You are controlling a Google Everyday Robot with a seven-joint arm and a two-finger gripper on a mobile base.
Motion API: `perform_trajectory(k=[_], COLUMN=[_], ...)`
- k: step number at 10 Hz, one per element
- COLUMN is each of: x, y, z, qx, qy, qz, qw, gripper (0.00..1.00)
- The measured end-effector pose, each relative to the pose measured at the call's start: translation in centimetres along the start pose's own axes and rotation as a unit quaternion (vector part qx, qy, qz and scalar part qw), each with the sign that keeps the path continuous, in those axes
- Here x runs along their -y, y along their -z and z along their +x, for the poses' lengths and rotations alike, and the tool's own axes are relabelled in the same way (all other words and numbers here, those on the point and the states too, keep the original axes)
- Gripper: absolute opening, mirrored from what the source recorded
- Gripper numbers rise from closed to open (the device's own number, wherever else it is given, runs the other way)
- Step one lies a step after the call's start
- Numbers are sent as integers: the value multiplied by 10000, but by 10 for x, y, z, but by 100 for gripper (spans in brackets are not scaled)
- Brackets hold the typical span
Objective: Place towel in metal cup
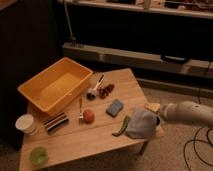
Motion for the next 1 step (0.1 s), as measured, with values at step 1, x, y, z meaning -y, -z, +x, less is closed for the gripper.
perform_trajectory(k=[1], x=[3], y=[3], z=[-1], qx=[10], qy=[-64], qz=[-33], qw=[10000], gripper=[80])
